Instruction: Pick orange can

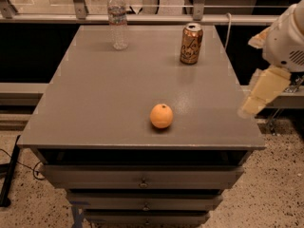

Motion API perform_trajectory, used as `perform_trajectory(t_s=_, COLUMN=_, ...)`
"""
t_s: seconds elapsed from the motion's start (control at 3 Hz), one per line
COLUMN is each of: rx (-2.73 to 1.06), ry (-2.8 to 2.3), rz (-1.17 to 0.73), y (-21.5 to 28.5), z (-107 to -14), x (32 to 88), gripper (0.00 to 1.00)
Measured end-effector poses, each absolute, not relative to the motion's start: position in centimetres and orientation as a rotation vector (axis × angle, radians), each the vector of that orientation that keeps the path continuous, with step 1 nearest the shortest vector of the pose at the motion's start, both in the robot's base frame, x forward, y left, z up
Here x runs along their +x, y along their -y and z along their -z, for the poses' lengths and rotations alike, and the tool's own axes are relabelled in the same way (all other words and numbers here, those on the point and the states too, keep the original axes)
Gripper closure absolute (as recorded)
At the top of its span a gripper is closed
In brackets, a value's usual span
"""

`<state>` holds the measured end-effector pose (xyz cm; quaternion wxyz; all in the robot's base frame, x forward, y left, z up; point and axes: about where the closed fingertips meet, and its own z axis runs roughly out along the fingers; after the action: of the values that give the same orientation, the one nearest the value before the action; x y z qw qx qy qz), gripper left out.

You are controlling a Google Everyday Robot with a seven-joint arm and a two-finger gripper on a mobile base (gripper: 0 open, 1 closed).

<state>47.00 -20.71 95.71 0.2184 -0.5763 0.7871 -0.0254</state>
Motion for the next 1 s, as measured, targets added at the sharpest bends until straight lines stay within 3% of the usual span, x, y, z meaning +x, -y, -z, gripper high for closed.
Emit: perform_trajectory(t_s=1.0, rx=-1.129, ry=-1.952, rz=-0.139, y=19.3, z=-95.1, x=69.2, gripper=0.0)
